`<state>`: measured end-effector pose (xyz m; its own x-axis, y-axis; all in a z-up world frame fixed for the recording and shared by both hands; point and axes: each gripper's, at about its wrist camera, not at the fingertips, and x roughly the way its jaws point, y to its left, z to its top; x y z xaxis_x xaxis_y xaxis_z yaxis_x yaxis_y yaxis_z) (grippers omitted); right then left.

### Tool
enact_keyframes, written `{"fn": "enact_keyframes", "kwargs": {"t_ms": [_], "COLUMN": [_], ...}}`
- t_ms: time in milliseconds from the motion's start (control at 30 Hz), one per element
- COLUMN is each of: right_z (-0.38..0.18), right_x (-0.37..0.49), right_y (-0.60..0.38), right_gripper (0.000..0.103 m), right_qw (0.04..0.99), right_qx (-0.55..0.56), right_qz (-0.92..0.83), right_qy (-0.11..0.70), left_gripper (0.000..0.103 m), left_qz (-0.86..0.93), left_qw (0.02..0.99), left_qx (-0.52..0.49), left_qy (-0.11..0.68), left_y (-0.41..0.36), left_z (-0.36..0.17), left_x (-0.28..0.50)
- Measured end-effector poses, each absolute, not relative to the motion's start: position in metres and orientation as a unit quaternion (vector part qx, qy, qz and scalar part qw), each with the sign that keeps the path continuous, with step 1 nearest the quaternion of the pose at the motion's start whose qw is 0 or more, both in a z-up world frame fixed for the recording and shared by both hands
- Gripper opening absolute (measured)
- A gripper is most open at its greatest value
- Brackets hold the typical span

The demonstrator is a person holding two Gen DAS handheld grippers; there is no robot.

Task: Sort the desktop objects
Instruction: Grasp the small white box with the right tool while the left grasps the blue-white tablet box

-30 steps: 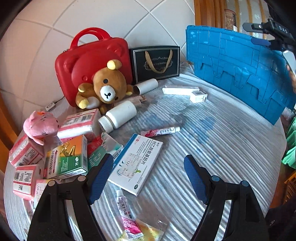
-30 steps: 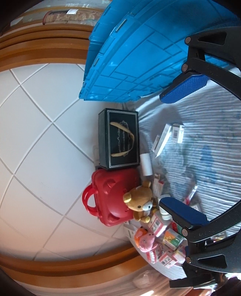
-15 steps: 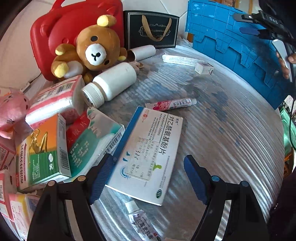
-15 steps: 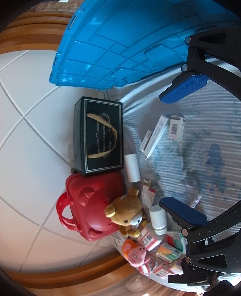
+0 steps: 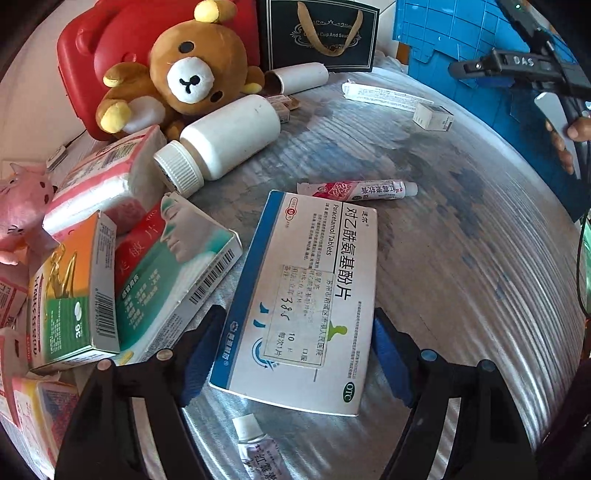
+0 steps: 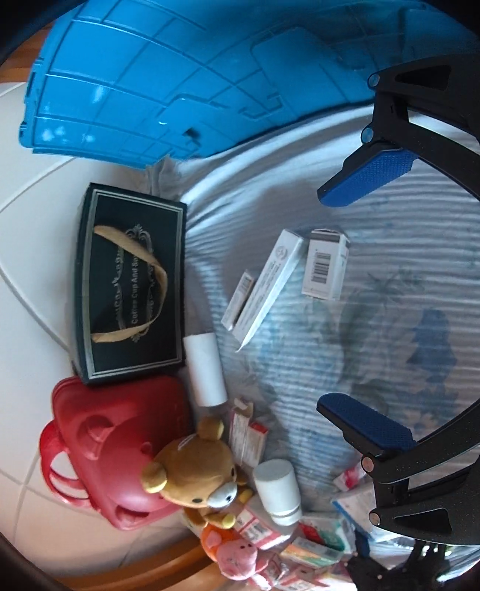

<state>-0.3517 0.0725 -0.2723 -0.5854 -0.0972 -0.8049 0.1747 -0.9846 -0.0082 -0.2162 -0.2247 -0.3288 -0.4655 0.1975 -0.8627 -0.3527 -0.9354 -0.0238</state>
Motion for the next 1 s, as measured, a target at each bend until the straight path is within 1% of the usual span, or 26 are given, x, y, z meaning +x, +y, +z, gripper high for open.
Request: {"fn": "enact_keyframes", "kwargs": {"t_ms": [233,300,333,367,400,433,567,767,1000], "right_z": [-0.320,-0.330,-0.333,-0.338,-0.344,-0.347,-0.343,-0.310,-0.277], "right_x": [-0.386,-0.393,-0.397,-0.400,-0.404,-0.405,-0.401,-0.367,-0.332], "right_y": [0.091,0.094,0.095,0.096,0.098,0.100,0.101,0.094,0.088], "right_gripper": [0.102,0.100,0.093,0.079,0.069,0.064,0.063,0.063,0.063], "right_qw": [0.042,0.039,0.040,0.041,0.042,0.043,0.056,0.077,0.090], "right_qx": [0.491,0.500,0.505,0.512,0.522,0.525,0.517,0.487,0.453], "right_qz": [-0.869,-0.863,-0.861,-0.857,-0.851,-0.850,-0.854,-0.869,-0.885], "right_qy": [0.049,0.052,0.050,0.047,0.043,0.035,0.030,0.046,0.051], "left_gripper": [0.077,0.077,0.077,0.077,0.077,0.077,0.076,0.075,0.074], "left_qz": [0.853,0.853,0.852,0.853,0.853,0.855,0.858,0.866,0.882], "left_qw": [0.149,0.148,0.148,0.147,0.145,0.143,0.134,0.109,0.103], "left_qx": [-0.495,-0.496,-0.497,-0.497,-0.496,-0.495,-0.491,-0.485,-0.455], "left_qy": [0.071,0.071,0.071,0.071,0.070,0.069,0.066,0.058,0.067], "left_y": [-0.225,-0.224,-0.223,-0.223,-0.223,-0.223,-0.222,-0.224,-0.221], "left_z": [-0.331,-0.331,-0.331,-0.331,-0.331,-0.331,-0.330,-0.327,-0.300], "left_x": [-0.218,-0.218,-0.219,-0.219,-0.218,-0.218,-0.215,-0.210,-0.201]}}
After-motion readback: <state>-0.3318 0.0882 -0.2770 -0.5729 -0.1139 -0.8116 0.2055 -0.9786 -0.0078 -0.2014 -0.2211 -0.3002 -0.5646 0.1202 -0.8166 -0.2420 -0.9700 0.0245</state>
